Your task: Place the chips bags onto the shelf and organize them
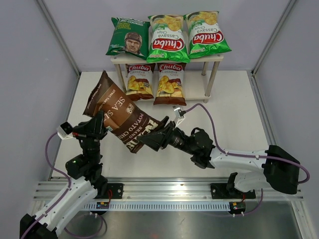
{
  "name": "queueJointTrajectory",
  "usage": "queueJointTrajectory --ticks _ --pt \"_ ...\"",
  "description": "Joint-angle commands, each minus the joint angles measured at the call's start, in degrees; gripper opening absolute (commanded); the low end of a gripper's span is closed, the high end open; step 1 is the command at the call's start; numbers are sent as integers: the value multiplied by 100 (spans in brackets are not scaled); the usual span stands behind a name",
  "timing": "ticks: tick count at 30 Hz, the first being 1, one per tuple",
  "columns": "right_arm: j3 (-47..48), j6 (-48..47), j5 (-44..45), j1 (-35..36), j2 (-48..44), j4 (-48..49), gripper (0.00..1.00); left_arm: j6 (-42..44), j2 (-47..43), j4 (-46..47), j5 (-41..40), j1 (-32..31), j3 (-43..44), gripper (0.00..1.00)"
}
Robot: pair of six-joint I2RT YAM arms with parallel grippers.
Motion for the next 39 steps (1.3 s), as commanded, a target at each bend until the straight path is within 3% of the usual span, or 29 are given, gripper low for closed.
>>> queueJointTrajectory --ticks 1,9,10,12,17,18,19,20,23,27,33,39 --pt "381 -167 103 53 73 636 69 62 55 498 -259 -181 -62 0" --pt "241 -773 314 53 -260 163 33 448 -349 -231 -49 -181 -158 0" --pt "258 -939 279 53 -356 83 23 518 -376 -205 -39 -181 -185 0" --pt "267 -1133 173 44 -462 -197 20 834 -411 -248 22 -181 -203 7" --pt "144 -1441 331 27 -937 -787 14 1651 -700 -1143 31 -181 25 56" --pt "118 -1459 444 18 -1007 -962 13 1748 -745 -1328 -56 -181 69 60" --pt "48 -1477 515 9 -1130 -1016 5 1845 -789 -1669 -109 -181 156 65" --pt "4 -1451 629 -69 -1183 -1060 2 2020 -841 -1838 -162 -181 201 83" --pt "-111 -1275 578 -367 -1333 -1218 2 2442 -973 -2488 -382 -181 393 99" --pt "-347 -898 376 -885 -1570 -1473 0 3084 -1246 -4085 -942 -181 999 99" --pt "-1226 -335 296 -1414 -2404 -2114 0 3805 -1185 -8002 -1726 -181 2316 99" --pt "-2070 69 639 -1739 -3012 -2010 0 4447 -509 -9580 -772 -181 2907 99"
